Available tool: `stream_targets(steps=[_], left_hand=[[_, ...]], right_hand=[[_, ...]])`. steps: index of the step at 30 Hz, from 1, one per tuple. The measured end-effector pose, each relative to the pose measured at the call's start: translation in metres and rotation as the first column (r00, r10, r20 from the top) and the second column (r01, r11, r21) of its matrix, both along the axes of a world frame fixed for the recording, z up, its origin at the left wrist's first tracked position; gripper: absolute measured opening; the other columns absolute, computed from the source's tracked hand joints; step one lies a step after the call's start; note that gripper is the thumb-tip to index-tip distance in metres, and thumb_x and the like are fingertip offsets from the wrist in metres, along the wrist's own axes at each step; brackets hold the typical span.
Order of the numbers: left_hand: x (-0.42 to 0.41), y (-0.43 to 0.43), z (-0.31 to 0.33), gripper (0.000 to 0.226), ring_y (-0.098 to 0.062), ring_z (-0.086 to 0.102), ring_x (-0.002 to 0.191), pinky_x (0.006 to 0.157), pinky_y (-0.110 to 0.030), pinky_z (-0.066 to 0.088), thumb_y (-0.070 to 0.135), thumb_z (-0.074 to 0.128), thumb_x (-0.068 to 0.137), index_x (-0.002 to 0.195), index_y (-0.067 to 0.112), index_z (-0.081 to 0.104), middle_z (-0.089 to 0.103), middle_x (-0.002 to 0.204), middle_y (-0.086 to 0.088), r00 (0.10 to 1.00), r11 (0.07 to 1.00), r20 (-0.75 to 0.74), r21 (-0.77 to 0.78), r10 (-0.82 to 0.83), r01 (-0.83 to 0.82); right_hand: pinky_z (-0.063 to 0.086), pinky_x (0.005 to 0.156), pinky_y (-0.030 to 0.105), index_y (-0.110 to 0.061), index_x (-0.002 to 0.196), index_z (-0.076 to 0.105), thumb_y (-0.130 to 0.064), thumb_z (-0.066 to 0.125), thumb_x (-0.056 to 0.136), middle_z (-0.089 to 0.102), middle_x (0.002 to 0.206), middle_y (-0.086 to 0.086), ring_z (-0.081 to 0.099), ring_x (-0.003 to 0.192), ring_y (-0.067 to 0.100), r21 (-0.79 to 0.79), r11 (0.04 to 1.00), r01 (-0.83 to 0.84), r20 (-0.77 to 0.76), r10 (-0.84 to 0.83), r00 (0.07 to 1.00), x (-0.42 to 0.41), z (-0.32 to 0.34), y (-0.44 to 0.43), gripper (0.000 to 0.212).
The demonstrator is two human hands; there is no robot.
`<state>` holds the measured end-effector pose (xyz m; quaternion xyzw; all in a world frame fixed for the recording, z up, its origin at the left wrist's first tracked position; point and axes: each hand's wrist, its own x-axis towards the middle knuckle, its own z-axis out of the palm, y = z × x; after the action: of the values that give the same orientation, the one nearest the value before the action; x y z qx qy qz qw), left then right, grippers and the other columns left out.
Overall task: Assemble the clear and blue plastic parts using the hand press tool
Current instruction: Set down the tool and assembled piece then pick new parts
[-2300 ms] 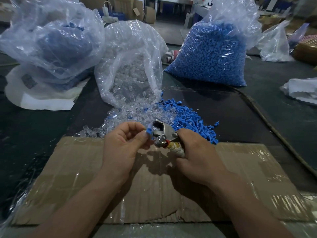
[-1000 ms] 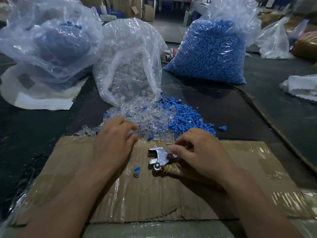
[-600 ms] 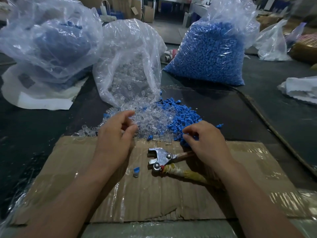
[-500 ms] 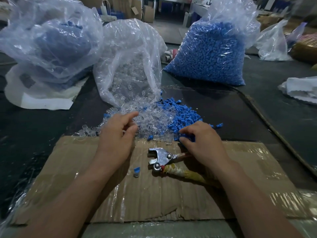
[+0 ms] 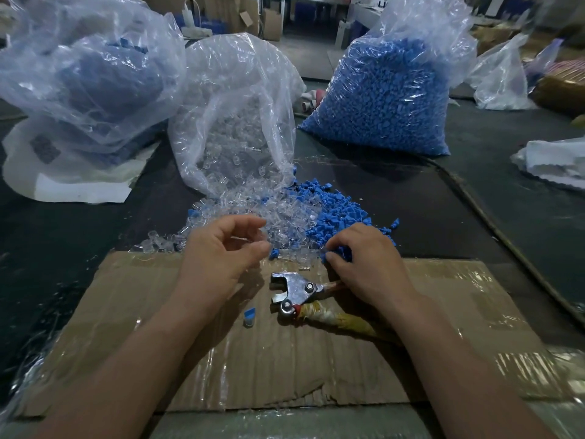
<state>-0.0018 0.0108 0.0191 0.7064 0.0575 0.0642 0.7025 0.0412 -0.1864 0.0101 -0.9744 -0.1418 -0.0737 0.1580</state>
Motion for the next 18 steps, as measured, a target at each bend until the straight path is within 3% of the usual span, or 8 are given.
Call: stream_targets(steps=[2,6,8,11,16,18], left_hand=[[-0.0006,-0.0011,-0.0001,0.026,-0.020,0.066,0.073,0.072,-0.039,0.056,0.010,0.071,0.065,0.084,0.026,0.071,0.070,0.079,0.003,1.000,0.998,-0.027,-0.055,-0.001,0.000],[-0.0024,-0.0028,0.0027,0.024,-0.019,0.069,0.073,0.065,-0.027,0.057,0.019,0.069,0.060,0.083,0.021,0.070,0.071,0.080,-0.002,1.000,0.999,0.000,-0.034,0.005,-0.005],[-0.0028,-0.0029,0.0038,0.024,-0.021,0.069,0.074,0.067,-0.031,0.057,0.019,0.068,0.059,0.083,0.019,0.068,0.071,0.079,-0.004,1.000,1.000,0.009,-0.015,0.007,-0.007],[-0.0031,-0.0034,0.0042,0.025,-0.023,0.069,0.074,0.068,-0.037,0.056,0.017,0.069,0.058,0.083,0.018,0.068,0.071,0.078,-0.004,1.000,1.000,-0.003,-0.023,0.008,-0.009],[-0.0035,-0.0027,0.0037,0.027,-0.013,0.066,0.069,0.065,-0.028,0.055,0.012,0.072,0.058,0.084,0.021,0.068,0.070,0.077,0.002,1.000,1.000,0.015,0.026,0.005,-0.005],[-0.0022,-0.0019,0.0028,0.026,-0.013,0.066,0.069,0.067,-0.030,0.055,0.004,0.073,0.064,0.082,0.022,0.069,0.070,0.077,0.001,1.000,0.999,0.014,0.039,0.011,-0.011]], right_hand=[[0.032,0.085,0.024,-0.025,0.097,0.066,-0.033,0.057,0.087,0.056,0.094,-0.009,0.047,0.092,0.008,0.008,1.000,0.004,0.027,-0.005,1.000,-0.0001,0.0007,0.0004,0.015],[0.036,0.090,0.028,-0.023,0.098,0.067,-0.031,0.055,0.089,0.061,0.098,-0.006,0.049,0.093,0.009,0.029,1.000,0.011,0.038,-0.012,0.999,-0.0005,0.0020,0.0007,0.017],[0.038,0.090,0.029,-0.021,0.099,0.067,-0.029,0.055,0.089,0.063,0.098,-0.005,0.051,0.092,0.010,0.046,0.999,0.009,0.060,-0.012,0.998,-0.0014,0.0028,0.0005,0.018],[0.040,0.086,0.031,-0.019,0.096,0.069,-0.027,0.056,0.089,0.065,0.094,-0.004,0.052,0.087,0.010,0.094,0.996,0.009,0.104,-0.019,0.994,-0.0030,0.0043,0.0001,0.017],[0.044,0.089,0.034,-0.020,0.110,0.063,-0.025,0.059,0.087,0.058,0.088,-0.011,0.053,0.087,0.007,0.207,0.975,0.084,0.082,-0.103,0.991,-0.0031,0.0060,-0.0011,0.023],[0.044,0.085,0.030,-0.021,0.105,0.064,-0.026,0.060,0.087,0.057,0.085,-0.012,0.052,0.084,0.006,0.234,0.968,0.091,0.076,-0.112,0.991,-0.0035,0.0075,-0.0030,0.019]])
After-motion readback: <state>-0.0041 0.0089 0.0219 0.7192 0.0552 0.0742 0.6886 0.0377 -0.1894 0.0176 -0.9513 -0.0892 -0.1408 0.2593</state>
